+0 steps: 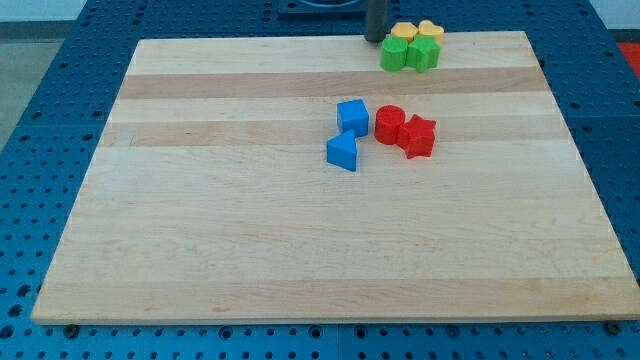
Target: Push the yellow blocks slightly to the top right
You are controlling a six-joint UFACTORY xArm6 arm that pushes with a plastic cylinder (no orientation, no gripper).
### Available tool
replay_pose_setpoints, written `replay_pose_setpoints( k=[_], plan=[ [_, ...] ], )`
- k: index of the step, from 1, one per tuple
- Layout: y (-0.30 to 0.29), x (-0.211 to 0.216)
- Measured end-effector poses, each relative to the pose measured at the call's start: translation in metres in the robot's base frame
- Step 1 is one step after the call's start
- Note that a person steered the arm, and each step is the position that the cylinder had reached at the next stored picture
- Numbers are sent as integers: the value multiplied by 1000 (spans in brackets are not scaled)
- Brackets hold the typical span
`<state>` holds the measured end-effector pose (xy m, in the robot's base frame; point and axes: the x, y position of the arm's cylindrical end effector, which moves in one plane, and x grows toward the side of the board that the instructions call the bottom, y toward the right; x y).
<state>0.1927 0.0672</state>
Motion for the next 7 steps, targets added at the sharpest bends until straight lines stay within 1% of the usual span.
replay_pose_setpoints(
  k=[3, 5, 7],
  plan=[
    [44, -1],
    [44, -1],
    [81, -1]
  ],
)
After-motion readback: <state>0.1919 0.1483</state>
